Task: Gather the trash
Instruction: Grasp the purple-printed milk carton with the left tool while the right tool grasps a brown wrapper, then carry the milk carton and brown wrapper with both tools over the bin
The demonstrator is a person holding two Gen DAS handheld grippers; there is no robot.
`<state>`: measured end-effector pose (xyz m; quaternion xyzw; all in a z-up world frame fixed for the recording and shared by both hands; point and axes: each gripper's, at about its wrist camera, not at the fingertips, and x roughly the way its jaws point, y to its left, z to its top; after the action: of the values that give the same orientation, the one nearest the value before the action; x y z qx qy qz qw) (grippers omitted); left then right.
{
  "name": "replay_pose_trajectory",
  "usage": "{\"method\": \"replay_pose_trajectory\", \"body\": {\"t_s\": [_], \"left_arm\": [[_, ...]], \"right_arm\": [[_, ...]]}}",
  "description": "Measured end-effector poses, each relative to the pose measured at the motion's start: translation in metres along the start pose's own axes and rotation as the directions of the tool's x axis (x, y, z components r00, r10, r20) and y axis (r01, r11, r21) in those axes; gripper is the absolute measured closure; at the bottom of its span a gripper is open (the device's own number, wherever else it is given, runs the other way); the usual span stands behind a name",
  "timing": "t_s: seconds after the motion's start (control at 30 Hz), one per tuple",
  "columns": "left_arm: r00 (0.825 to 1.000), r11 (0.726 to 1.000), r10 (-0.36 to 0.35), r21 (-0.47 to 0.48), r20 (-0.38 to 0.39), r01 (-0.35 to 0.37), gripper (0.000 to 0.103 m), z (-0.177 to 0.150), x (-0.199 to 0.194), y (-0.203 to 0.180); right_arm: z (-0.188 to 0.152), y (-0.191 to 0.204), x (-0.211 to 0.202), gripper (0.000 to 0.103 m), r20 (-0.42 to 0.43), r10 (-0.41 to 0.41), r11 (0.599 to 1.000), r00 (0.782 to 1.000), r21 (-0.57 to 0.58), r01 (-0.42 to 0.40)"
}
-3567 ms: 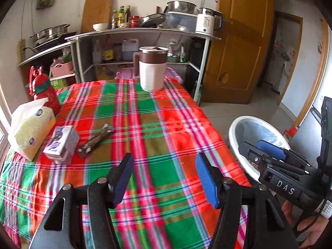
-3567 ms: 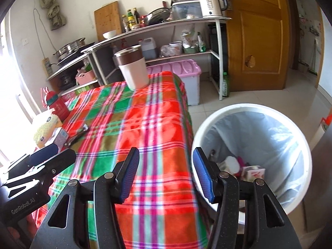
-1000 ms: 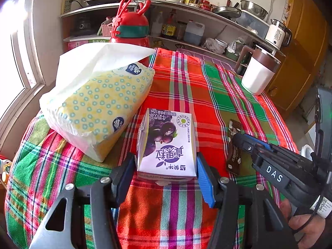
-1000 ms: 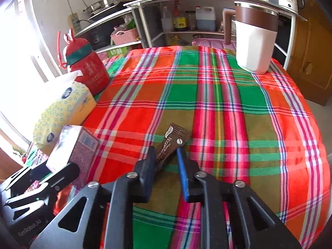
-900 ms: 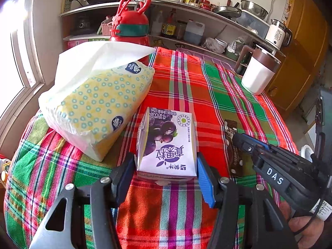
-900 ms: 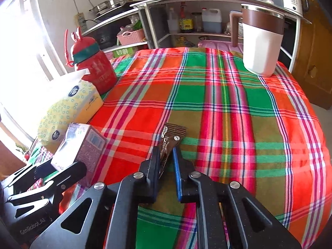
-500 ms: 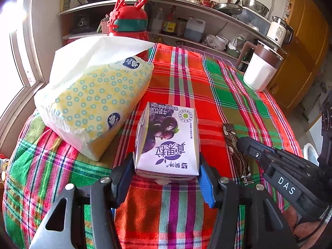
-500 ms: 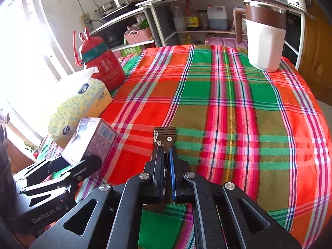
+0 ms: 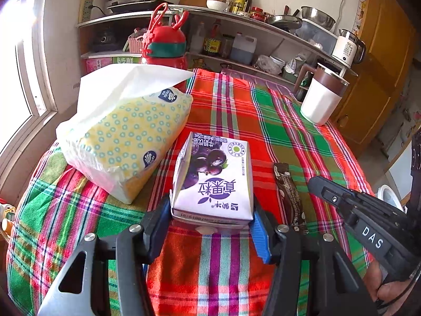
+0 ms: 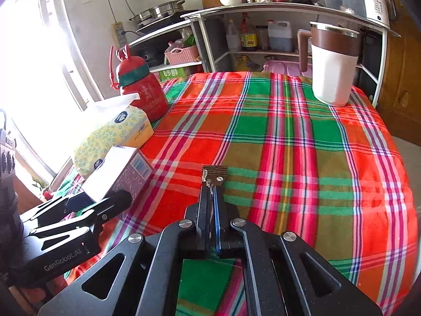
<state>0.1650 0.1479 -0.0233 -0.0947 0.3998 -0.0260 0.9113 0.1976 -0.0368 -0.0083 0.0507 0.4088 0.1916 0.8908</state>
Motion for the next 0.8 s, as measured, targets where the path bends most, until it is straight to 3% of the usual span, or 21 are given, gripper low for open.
{"method": "replay_pose_trajectory", "body": {"t_s": [0.13, 0.17, 0.27, 0.3, 0.47, 0.57, 0.8], "left_arm": [[1.0, 1.0, 0.014, -0.008, -0.001, -0.014, 0.046, -0.004, -0.001, 0.002], [1.0, 1.0, 0.017, -0.015, -0.001, -0.017, 0.046, -0.004, -0.002, 0.004], [1.0, 0.999, 0.026, -0.022, 0.005, -0.026, 0.046, -0.006, -0.005, 0.007], [1.0, 0.999, 0.025, -0.024, 0.003, -0.025, 0.046, -0.006, -0.006, 0.008], [1.0, 0.999, 0.028, -0.02, -0.001, -0.028, 0.046, -0.008, -0.006, 0.007], [1.0, 0.999, 0.03, -0.015, 0.0, -0.03, 0.046, -0.009, -0.007, 0.004], [1.0, 1.0, 0.021, 0.005, 0.006, -0.021, 0.046, -0.012, -0.015, -0.008]], "right_arm": [[0.0, 0.0, 0.006, 0.1, -0.044, 0.038, 0.999, 0.998, 0.001, -0.038], [0.0, 0.001, 0.009, 0.097, -0.055, 0.047, 0.999, 0.997, 0.004, -0.047], [-0.002, 0.009, 0.016, 0.07, -0.072, 0.028, 0.999, 0.997, -0.032, -0.031], [-0.002, 0.01, 0.021, 0.069, -0.089, 0.024, 0.999, 0.996, -0.042, -0.028], [-0.005, 0.013, 0.031, 0.069, -0.115, -0.014, 0.998, 0.993, -0.056, 0.007], [-0.007, 0.015, 0.03, 0.084, -0.104, -0.06, 0.996, 0.993, -0.079, 0.052], [-0.007, 0.006, 0.005, 0.085, -0.056, -0.048, 0.998, 0.997, -0.048, 0.045]]}}
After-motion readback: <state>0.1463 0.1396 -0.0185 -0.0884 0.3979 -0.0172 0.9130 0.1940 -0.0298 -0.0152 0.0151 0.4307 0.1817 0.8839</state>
